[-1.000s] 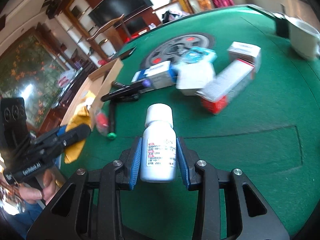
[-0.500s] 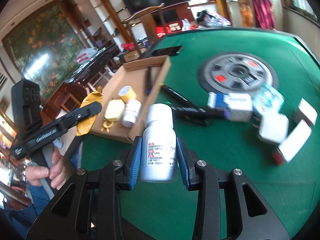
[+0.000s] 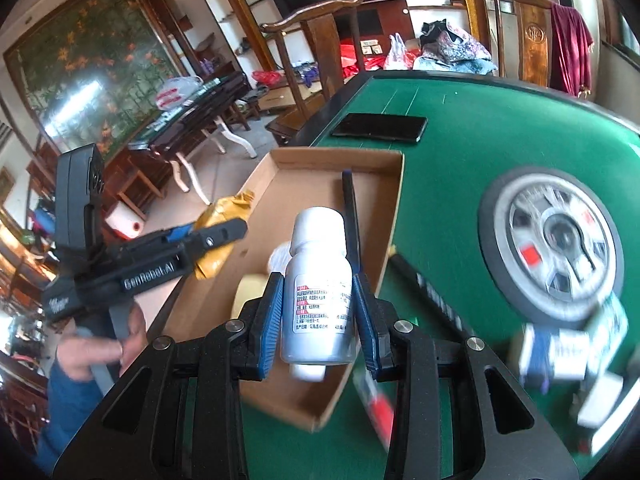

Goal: Organize objects
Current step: 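Carry the cracker packet and white bottle toward the cardboard tray, then lower the cracker packet and white bottle into the tray and open both grippers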

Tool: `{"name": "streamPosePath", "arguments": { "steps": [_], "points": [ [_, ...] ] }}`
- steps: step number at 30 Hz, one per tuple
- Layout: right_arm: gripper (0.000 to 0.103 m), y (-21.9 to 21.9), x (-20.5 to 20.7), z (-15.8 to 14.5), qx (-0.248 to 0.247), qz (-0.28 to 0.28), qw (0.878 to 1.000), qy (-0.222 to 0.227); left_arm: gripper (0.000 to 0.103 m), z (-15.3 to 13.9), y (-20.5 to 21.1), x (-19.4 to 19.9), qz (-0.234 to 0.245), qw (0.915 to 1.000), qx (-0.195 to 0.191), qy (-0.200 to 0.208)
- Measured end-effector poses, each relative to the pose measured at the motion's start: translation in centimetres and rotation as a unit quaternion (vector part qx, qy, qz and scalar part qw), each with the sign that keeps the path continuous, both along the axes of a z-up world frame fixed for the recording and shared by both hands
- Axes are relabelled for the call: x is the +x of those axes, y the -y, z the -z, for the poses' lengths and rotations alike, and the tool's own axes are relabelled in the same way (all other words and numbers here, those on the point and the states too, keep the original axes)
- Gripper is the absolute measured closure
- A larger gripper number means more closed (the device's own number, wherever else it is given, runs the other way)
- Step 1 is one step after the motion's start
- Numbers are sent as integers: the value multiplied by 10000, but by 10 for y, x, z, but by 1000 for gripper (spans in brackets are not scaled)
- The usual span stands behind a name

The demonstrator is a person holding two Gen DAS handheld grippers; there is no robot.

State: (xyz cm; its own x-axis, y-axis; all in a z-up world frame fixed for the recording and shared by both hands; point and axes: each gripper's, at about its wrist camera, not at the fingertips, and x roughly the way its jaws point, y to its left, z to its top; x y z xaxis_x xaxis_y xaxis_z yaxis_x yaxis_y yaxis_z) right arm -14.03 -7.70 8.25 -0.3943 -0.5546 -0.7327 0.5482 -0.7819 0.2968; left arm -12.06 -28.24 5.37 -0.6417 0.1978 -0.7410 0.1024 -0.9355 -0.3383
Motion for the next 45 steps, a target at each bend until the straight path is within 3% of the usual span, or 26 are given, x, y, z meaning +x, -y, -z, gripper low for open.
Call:
{"name": "streamPosePath", "arguments": {
  "steps": [6, 12, 27, 31, 38, 45],
  "points": [
    [69, 43, -47, 24, 464, 187, 9987, -64, 59, 30, 12, -31, -182, 9977, 563, 321],
    [69, 64, -76, 43, 635, 367, 9973, -57, 59, 46, 13, -37, -248, 9961, 738, 420],
    [69, 63, -104, 61, 539, 680, 9962, 61, 58, 44, 16, -39, -266, 9945, 958, 327],
    [69, 58, -101, 54, 438, 682, 9967, -45, 48, 43, 20, -38, -298, 9935, 1063, 274],
    [69, 27, -81, 30, -92, 609, 9981, -95, 44, 22, 20, -8, -233, 9920, 1242, -17],
    [68, -55, -29, 32, -672, 305, 9969, 257, 36, -2, 0, 52, 88, 9900, 1336, -455]
  ]
}}
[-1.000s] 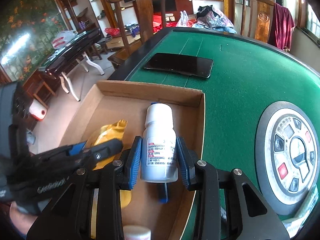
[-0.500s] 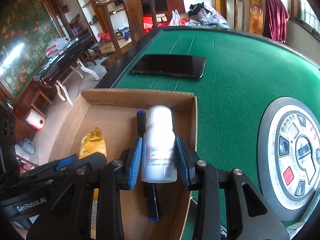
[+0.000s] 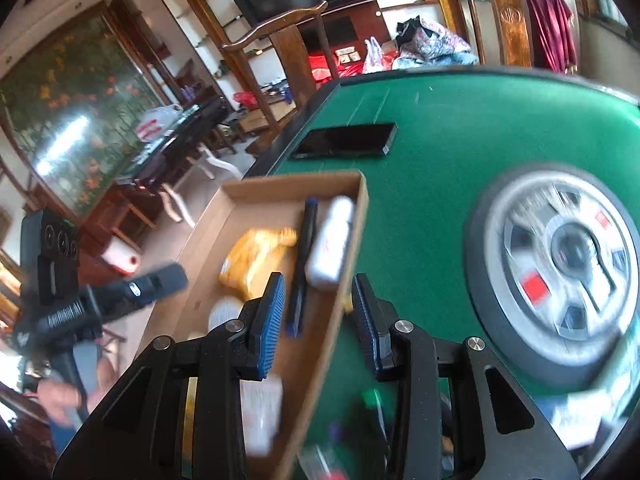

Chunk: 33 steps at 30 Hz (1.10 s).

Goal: Organize objects
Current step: 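Lower the cracker packet and white bottle into the tray and open both grippers, then grasp the red-tipped clear tube with the right gripper while the left gripper moves to the markers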

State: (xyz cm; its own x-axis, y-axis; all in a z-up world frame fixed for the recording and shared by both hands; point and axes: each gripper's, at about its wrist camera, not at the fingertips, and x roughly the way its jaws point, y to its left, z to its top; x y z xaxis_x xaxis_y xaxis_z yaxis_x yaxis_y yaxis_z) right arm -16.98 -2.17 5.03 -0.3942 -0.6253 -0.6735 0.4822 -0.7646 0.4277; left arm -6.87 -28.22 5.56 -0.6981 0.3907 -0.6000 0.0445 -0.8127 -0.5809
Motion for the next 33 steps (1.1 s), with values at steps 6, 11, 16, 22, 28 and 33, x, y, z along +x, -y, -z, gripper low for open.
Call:
{"name": "streamPosePath", "arguments": {
  "steps": [6, 11, 16, 22, 28, 33],
  "points": [
    [68, -42, 39, 29, -266, -470, 9970, 546, 34, -2, -33, 42, 286, 9994, 86, -192],
    [68, -44, 66, 47, 192, -665, 9968, 397, 34, 3, -58, 59, 490, 9987, -121, -99],
    [68, -41, 70, 43, 530, -591, 9968, 11, 34, 7, -81, 68, 759, 9966, -308, -22],
    [68, -26, 85, 32, 694, -1040, 9914, -396, 34, 14, -92, 70, 871, 9955, -370, 81],
    [69, -3, 101, 54, 1285, -1420, 9787, -740, 34, 19, -95, 72, 911, 9950, -382, 160],
    [89, 2, 116, 61, 1706, -1351, 9709, -995, 34, 19, -100, 75, 978, 9941, -425, 185]
  ]
}}
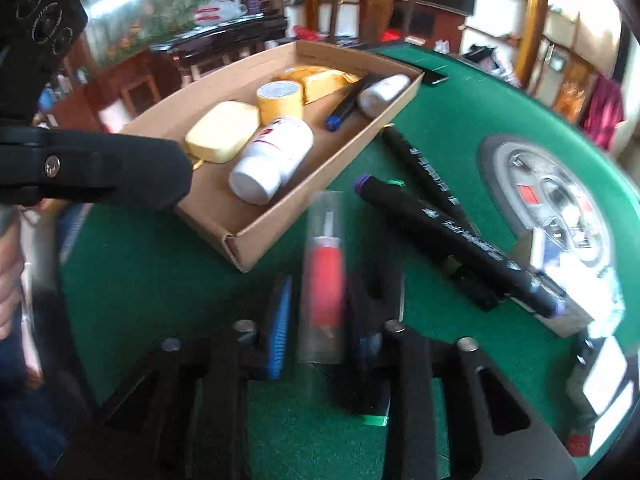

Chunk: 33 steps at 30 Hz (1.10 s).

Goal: Organize objects
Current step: 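Grasp the red-tipped clear tube with the right gripper while the left gripper moves to the markers, then close the left gripper on the green-capped black marker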

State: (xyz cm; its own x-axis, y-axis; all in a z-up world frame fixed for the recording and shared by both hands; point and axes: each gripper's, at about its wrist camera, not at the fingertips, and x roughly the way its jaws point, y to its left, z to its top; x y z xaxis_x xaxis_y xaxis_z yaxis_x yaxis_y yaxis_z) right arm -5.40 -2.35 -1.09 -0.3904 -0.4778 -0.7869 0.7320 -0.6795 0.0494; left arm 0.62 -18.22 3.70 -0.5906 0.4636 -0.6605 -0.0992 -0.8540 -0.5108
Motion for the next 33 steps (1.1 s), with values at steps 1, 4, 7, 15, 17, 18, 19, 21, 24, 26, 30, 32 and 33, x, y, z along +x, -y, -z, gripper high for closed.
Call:
{"name": "streamPosePath", "arguments": {
  "steps": [1, 4, 7, 15, 17, 18, 19, 21, 24, 26, 30, 32, 33],
  "points": [
    [89, -5, -1, -1, -139, 35, 9998, 97, 34, 0, -2, 0, 9, 10000, -10, 4],
    [90, -33, -1, -13, -647, 312, 9973, 177, 34, -1, -12, -1, 97, 9999, -77, 26],
    [90, -60, 8, -21, -1013, 484, 9932, 306, 34, -2, -22, -2, 198, 9997, -88, 64],
    [90, -149, 22, -19, -911, 1620, 9823, 222, 34, 4, -85, -25, 477, 9963, -571, 421],
    [90, -170, 19, -17, -1188, 1792, 9756, 441, 34, 8, -96, -35, 483, 9955, -678, 453],
    [90, -176, 19, -16, -1238, 1845, 9739, 461, 34, 11, -102, -40, 423, 9947, -801, 489],
    [90, -179, 19, -15, -1291, 1875, 9726, 475, 36, 14, -104, -44, 325, 9937, -911, 559],
    [90, -186, 18, -13, -1515, 1857, 9690, 593, 38, 17, -109, -52, 128, 9906, -1238, 558],
    [90, -189, 18, -13, -1657, 1882, 9657, 681, 41, 20, -116, -56, -44, 9850, -1629, 572],
    [90, -191, 17, -12, -1733, 1854, 9644, 749, 50, 24, -121, -61, -106, 9780, -2013, 543],
    [90, -187, 17, -10, -1736, 1829, 9645, 784, 71, 31, -136, -64, 66, 9693, -2406, 502],
    [90, -188, 17, -10, -1751, 1871, 9636, 764, 80, 32, -147, -59, 200, 9616, -2717, 339],
    [90, -188, 17, -10, -1784, 1886, 9628, 753, 82, 32, -151, -55, 271, 9585, -2825, 253]
  ]
}}
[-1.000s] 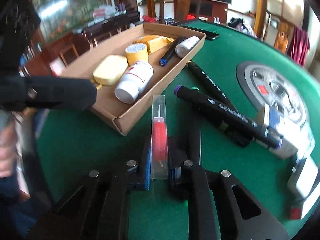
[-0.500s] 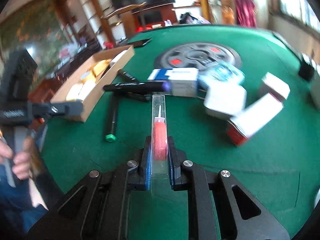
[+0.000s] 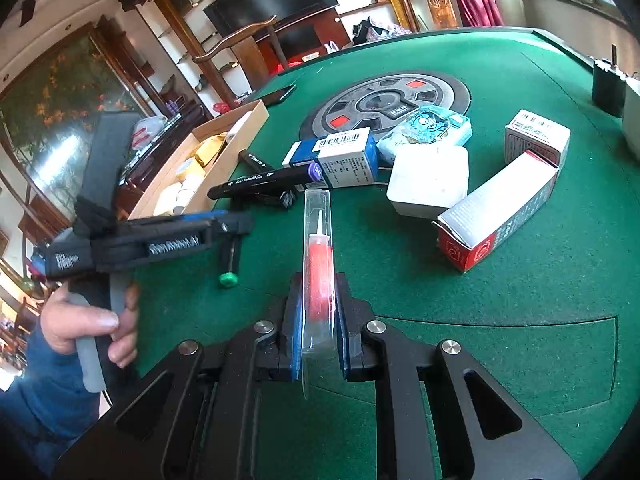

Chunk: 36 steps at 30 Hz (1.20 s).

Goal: Organize objects
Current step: 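Close the left gripper on the green-capped black marker, then carry the black marker and clear tube over the cardboard tray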

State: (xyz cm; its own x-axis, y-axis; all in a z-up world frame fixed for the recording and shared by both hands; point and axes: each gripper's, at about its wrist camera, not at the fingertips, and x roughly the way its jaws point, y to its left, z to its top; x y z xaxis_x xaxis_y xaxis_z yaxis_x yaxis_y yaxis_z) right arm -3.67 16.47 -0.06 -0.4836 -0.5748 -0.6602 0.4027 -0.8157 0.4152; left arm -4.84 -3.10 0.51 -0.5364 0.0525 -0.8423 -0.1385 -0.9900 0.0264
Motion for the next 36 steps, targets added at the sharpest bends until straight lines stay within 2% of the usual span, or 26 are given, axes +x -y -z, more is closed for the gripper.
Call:
{"name": "streamPosePath", "arguments": {
  "steps": [3, 8, 16, 20, 24, 27, 29, 30, 34, 36],
  "points": [
    [90, -3, 2, 0, -35, 50, 10000, -17, 85, 0, 3, 12, 134, 9999, 15, -53],
    [90, -7, 2, 0, -75, 67, 9999, 13, 89, -1, 29, 31, 185, 9988, 441, 61],
    [89, -1, -8, 11, 163, 43, 9989, 432, 85, -2, 12, 17, 304, 9989, 335, 137],
    [89, 10, -8, 10, 560, 18, 9976, 394, 83, -2, 4, 5, 325, 9991, 225, 127],
    [88, 30, -11, 7, 1275, -86, 9917, 132, 79, 0, 2, -2, 283, 9993, 236, 80],
    [88, 35, -17, 6, 1509, -81, 9885, 65, 70, 1, 2, -6, 313, 9991, 285, 73],
    [88, 34, -20, 6, 1480, -78, 9889, 71, 62, 2, -1, -8, 346, 9992, 215, 37],
    [88, 31, -22, 7, 1409, -85, 9900, 80, 62, 2, -2, -8, 334, 9992, 208, 1],
    [88, 28, -24, 6, 1289, -52, 9916, 108, 63, 3, -2, -14, 269, 9991, 296, -116],
    [88, 28, -25, 7, 1228, 6, 9924, 70, 68, 3, -4, -14, 257, 9990, 278, -248]
  ]
}}
